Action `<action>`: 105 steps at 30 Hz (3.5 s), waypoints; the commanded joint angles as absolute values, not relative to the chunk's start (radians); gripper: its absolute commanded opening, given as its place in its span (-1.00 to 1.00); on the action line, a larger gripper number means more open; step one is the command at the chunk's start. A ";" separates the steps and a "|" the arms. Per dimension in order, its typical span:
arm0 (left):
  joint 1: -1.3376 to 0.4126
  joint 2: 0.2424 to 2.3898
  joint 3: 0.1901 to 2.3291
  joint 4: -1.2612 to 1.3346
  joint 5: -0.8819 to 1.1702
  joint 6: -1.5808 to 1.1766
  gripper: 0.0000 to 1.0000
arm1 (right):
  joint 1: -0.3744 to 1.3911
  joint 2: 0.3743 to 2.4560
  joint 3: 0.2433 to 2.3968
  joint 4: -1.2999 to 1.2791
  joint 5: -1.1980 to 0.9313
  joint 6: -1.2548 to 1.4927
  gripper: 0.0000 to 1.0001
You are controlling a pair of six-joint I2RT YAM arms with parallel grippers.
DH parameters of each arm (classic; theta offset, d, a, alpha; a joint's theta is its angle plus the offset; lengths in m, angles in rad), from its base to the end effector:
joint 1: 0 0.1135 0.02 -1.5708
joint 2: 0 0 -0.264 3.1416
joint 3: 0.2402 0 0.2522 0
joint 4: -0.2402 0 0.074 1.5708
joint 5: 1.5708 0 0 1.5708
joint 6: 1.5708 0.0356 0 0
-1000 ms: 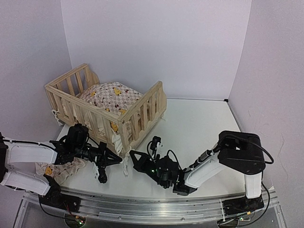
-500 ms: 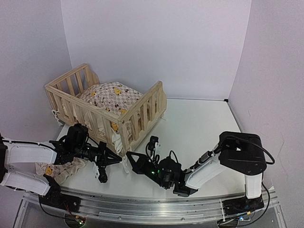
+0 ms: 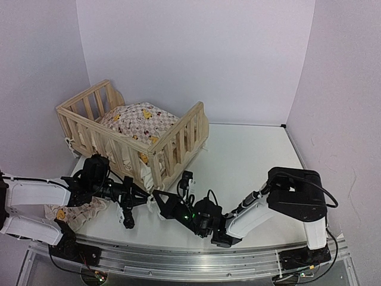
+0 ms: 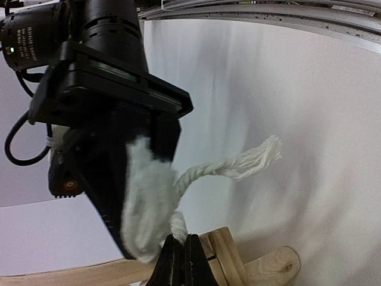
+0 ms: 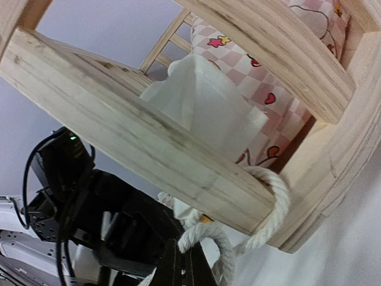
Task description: Set up the pet bed
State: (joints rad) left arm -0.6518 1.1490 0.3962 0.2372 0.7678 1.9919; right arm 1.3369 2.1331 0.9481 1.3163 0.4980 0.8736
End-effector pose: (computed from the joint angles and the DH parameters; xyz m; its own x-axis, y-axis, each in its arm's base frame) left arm 0.1586 -0.1521 0.1816 0.9969 0.0652 0.0431 -0.0170 -0.3569 0.9340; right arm 0.1122 0.3977 0.1463 -0.5516 0.5910 -0.5886 -0.5015 0.3289 0.8002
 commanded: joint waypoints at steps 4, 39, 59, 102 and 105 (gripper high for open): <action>-0.652 1.112 0.390 0.265 0.825 1.994 -0.99 | 1.339 2.197 1.007 1.418 0.558 0.839 -1.00; -0.652 1.163 0.478 0.274 0.834 1.760 -0.48 | 1.321 2.273 1.084 1.254 0.352 0.927 -1.00; -0.571 1.010 0.624 -0.354 0.771 1.372 -0.27 | 1.298 2.292 1.088 1.289 0.342 0.967 -1.00; -0.600 1.135 0.501 -0.129 0.725 1.313 -1.00 | 1.298 2.241 1.043 1.300 0.337 0.913 -1.00; -0.600 1.125 0.503 -0.140 0.720 1.292 -1.00 | 1.299 2.231 1.023 1.301 0.355 0.907 -1.00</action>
State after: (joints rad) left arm -0.5929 1.1581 0.4970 -0.1157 0.6884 1.3095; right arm 1.2964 2.2816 1.0487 1.2722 0.3431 0.9328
